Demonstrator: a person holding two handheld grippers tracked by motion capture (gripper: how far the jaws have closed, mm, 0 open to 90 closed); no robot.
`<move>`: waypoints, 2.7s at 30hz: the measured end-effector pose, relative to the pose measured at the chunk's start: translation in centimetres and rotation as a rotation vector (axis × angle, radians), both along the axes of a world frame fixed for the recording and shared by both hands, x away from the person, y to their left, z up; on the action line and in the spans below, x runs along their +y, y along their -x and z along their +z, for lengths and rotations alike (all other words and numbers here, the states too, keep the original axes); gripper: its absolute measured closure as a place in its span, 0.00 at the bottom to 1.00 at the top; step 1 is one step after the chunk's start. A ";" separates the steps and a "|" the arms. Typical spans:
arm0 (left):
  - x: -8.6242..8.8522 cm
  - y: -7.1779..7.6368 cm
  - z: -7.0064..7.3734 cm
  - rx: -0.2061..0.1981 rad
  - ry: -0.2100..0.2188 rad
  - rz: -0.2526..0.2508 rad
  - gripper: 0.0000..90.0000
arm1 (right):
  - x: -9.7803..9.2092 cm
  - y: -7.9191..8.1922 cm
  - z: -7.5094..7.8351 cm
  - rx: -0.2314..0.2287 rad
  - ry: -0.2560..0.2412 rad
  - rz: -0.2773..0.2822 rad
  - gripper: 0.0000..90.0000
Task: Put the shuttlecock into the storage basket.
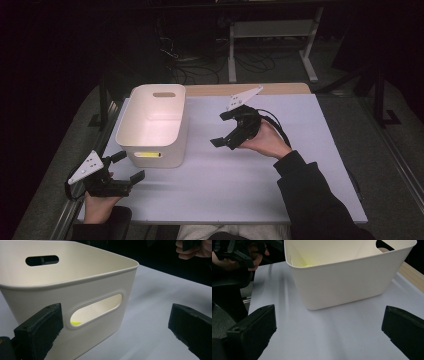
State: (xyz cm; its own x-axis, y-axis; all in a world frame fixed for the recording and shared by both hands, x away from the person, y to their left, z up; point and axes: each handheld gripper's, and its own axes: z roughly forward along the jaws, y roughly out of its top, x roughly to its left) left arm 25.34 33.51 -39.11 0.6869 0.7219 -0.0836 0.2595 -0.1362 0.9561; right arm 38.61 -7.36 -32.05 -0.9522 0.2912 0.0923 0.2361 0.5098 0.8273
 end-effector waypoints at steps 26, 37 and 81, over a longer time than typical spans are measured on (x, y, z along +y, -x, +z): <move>0.0 0.0 0.0 0.001 -0.003 0.000 0.00 | -4.3 1.0 -2.2 0.025 -0.044 -0.070 0.00; 0.0 0.0 0.0 0.000 -0.003 0.002 0.00 | -6.3 1.4 -3.0 0.030 -0.067 -0.105 0.00; 0.0 0.1 0.0 -0.001 -0.004 0.008 0.00 | -13.5 4.7 -6.5 0.011 -0.101 -0.268 0.00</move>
